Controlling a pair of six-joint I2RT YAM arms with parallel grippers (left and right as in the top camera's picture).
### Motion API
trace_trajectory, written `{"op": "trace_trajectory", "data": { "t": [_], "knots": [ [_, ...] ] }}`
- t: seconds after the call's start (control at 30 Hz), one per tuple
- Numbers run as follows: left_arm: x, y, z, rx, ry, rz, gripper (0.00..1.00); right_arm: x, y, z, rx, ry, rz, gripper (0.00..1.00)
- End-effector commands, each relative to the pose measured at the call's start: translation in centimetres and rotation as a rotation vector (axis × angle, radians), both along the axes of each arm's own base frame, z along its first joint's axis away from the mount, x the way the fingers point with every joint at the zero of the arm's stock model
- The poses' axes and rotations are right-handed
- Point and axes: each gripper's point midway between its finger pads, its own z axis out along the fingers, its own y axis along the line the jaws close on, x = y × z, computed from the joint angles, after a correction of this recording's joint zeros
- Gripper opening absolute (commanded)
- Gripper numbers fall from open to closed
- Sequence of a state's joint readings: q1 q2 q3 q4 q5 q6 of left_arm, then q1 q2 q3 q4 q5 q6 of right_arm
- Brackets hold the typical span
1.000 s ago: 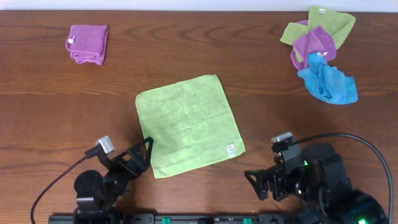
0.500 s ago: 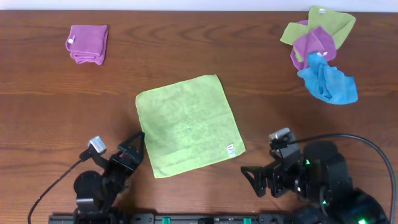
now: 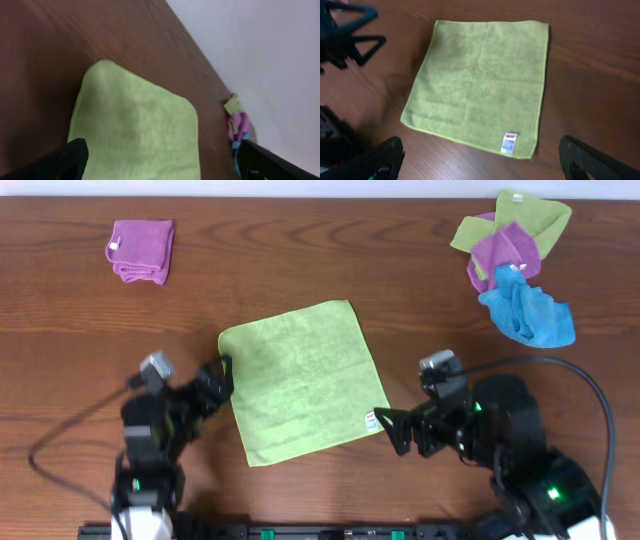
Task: Fold the cloth
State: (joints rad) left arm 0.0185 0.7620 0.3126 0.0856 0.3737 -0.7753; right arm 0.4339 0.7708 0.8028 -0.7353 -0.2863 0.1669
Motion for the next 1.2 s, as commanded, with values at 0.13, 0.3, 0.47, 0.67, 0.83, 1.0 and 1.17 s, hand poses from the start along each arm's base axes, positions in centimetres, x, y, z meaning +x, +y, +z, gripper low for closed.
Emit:
{"op": "trace_trajectory", "data": {
  "t": [0.13, 0.3, 0.47, 0.67, 0.83, 1.0, 1.17],
  "knots": [
    [7.1, 0.4, 1.3, 0.242, 0.086, -0.126, 0.93, 2.5, -0.5, -0.5, -0.014, -0.011, -0.045, 0.99],
    [11.4, 0.3, -1.1, 0.346, 0.236, -0.171, 0.82, 4.4, -1.3, 0.1, 0.002, -0.047, -0.099, 0.97],
    [12.4, -1.0, -4.3, 0.487, 0.359, -0.196, 0.65, 5.7, -2.5, 0.3, 0.009, -0.064, -0.153, 0.97],
    [10.1, -1.5, -7.6, 0.608, 0.508, -0.208, 0.06, 6.1, -2.9, -0.2, 0.005, -0.043, -0.17, 0.97],
    [8.3, -0.9, -8.5, 0.601, 0.599, -0.197, 0.06, 6.0, -2.7, -0.5, 0.01, -0.025, -0.161, 0.97],
    [9.5, 1.0, -8.2, 0.694, 0.575, -0.105, 0.06, 5.8, -2.7, -0.8, 0.006, -0.014, -0.161, 0.98],
    [10.3, 1.0, -9.5, 0.7, 0.575, -0.098, 0.06, 5.8, -2.8, -0.8, 0.005, -0.011, -0.161, 0.98]
  ]
}}
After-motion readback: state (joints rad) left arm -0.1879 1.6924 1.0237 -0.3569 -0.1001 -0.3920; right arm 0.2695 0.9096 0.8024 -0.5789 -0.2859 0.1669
